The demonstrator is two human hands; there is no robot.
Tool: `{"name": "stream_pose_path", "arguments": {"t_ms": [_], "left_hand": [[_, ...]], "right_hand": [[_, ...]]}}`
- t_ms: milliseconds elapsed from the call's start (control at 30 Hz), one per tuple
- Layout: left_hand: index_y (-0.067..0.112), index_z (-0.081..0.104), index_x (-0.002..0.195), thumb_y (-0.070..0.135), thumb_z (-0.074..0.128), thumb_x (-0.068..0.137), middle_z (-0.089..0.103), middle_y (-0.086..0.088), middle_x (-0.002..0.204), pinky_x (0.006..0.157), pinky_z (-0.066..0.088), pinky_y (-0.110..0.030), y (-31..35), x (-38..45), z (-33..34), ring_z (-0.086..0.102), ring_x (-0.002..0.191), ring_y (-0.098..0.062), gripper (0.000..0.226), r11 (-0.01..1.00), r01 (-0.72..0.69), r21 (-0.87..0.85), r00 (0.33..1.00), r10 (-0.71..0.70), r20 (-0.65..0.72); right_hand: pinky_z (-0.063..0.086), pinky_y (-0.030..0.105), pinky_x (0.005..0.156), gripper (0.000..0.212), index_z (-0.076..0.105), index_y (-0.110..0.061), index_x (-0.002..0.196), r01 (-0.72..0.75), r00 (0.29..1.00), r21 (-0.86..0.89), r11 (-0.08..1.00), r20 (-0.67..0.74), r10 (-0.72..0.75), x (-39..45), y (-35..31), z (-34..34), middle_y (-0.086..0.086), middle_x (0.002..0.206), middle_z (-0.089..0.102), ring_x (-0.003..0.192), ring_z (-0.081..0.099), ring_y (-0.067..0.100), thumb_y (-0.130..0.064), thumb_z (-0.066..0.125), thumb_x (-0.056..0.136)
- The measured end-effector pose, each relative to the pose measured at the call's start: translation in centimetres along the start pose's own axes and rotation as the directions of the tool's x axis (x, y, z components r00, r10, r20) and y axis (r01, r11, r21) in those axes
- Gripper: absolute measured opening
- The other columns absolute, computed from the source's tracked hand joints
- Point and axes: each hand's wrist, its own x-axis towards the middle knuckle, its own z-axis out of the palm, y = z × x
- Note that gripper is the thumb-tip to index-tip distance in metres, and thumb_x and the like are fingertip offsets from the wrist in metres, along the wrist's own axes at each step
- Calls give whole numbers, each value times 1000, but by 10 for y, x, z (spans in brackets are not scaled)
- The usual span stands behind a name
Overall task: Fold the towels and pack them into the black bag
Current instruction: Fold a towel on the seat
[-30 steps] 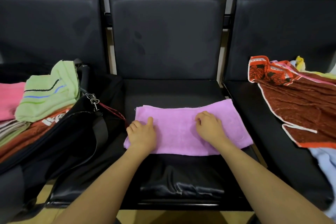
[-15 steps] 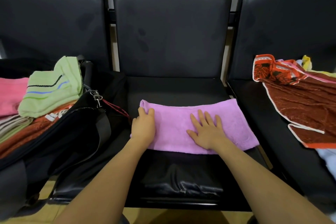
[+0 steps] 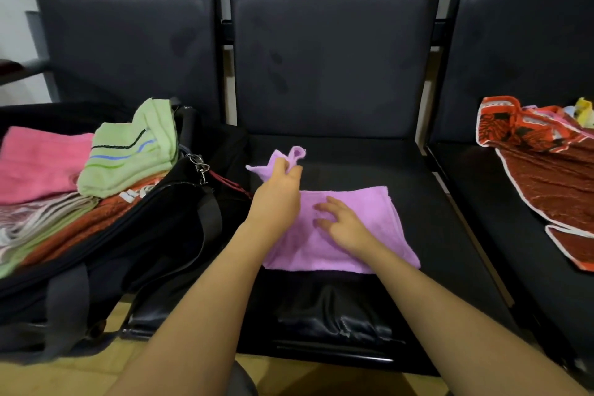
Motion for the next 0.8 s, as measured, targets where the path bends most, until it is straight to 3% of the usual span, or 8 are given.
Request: {"name": "stream_pose_path", "arguments": {"t_ms": [67, 133, 267, 367, 467, 567, 700, 800], "left_hand": [[4, 47, 133, -3, 41, 92, 40, -14, 124, 69, 51, -41, 7, 1, 4, 55, 83, -29, 42, 997, -26, -70, 1000, 25, -13], [10, 46, 136, 3, 40, 95, 42, -11, 121, 79, 47, -34, 20, 3, 6, 52, 90, -22, 43, 993, -18, -118, 1000, 16, -19], [16, 42, 140, 7, 36, 98, 39, -4, 124, 70, 19, -14, 53, 7, 14, 53, 92, -20, 43, 980, -9, -197, 1000, 13, 19], [14, 40, 142, 6, 38, 98, 38, -2, 122, 75, 21, -9, 76, 12, 24, 48, 88, -15, 44, 953, -31, -301, 998, 49, 51], [10, 43, 140, 9, 41, 99, 50, -13, 126, 93, 35, -18, 98, 10, 36, 54, 107, -26, 41, 909, -84, -409, 949, 198, 247], [11, 41, 141, 11, 36, 101, 51, -13, 137, 102, 36, -31, 102, 2, 50, 51, 121, -27, 41, 920, -84, -382, 867, 257, 428], [6, 56, 120, 4, 38, 96, 49, -13, 124, 95, 39, -30, 83, 2, 56, 54, 108, -26, 31, 925, 28, -379, 951, 92, 296], [3, 60, 109, 4, 40, 91, 52, -11, 118, 84, 45, -31, 71, 5, 53, 56, 103, -27, 27, 976, 164, -143, 963, -127, 239]], "right_hand": [[27, 36, 110, 31, 62, -27, 122, -27, 991, -40, 999, -135, 22, -6, 0, -13, 0, 135, 51, 128, 42, 22, -25, 55, 91], [33, 36, 103, 30, 62, -23, 120, -107, 976, -165, 980, -205, 72, -14, 2, -32, 3, 123, 59, 119, 50, 26, -23, 49, 93], [28, 35, 101, 28, 58, -16, 120, -224, 952, -237, 945, -262, 160, -31, 16, -69, 5, 113, 64, 111, 55, 25, -18, 44, 96], [29, 36, 97, 25, 59, -18, 116, -276, 930, -163, 947, -294, 221, -39, 31, -82, 2, 111, 65, 108, 57, 23, -18, 42, 97], [30, 35, 91, 24, 60, -17, 106, -304, 910, -79, 949, -319, 265, -43, 42, -91, 3, 105, 67, 106, 56, 26, -19, 38, 97], [31, 36, 92, 26, 59, -13, 107, -327, 905, -89, 941, -317, 284, -47, 42, -91, 7, 107, 64, 106, 56, 28, -22, 36, 99], [30, 38, 96, 27, 49, -14, 114, -303, 925, -141, 943, -282, 255, -45, 37, -85, 5, 106, 62, 106, 57, 26, -34, 47, 96], [32, 37, 97, 36, 45, -17, 122, -226, 934, -330, 917, -340, 108, -45, 33, -79, 3, 120, 52, 114, 49, 24, -35, 56, 92]]}}
